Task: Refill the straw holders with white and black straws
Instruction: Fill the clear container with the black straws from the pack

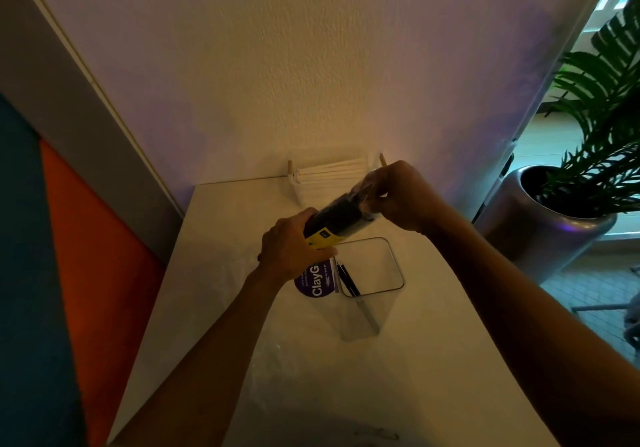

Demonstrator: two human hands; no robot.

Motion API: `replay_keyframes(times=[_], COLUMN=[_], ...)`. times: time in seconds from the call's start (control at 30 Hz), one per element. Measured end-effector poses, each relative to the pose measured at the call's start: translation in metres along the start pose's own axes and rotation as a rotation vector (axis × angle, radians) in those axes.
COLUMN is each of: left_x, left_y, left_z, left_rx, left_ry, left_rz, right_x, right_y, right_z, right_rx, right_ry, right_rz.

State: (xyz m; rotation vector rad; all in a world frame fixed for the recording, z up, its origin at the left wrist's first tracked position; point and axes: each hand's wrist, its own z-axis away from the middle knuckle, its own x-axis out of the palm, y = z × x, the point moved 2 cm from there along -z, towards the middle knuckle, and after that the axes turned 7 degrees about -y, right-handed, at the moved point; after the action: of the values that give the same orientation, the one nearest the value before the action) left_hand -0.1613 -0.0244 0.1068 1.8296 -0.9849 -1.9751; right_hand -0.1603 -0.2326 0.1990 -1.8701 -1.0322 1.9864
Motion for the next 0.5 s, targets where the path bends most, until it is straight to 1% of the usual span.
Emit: replay_keyframes(times=[0.27, 0.5], left_x=[0.0021, 0.0039], left_y=[-0.0046, -0.0081], left_z=[0.0021, 0.0035], left_rx=[0.004, 0.016], left_ry=[0.000, -0.005], left_rz=[0.058, 0.086], right_x=[0.0047, 0.0051], right_y=[-0.0073, -0.0075], right_z=[0.0021, 0.0028], right_rx=[0.028, 0.016], right_ry=[0.143, 0.160], right_rz=[-0.048, -0.047])
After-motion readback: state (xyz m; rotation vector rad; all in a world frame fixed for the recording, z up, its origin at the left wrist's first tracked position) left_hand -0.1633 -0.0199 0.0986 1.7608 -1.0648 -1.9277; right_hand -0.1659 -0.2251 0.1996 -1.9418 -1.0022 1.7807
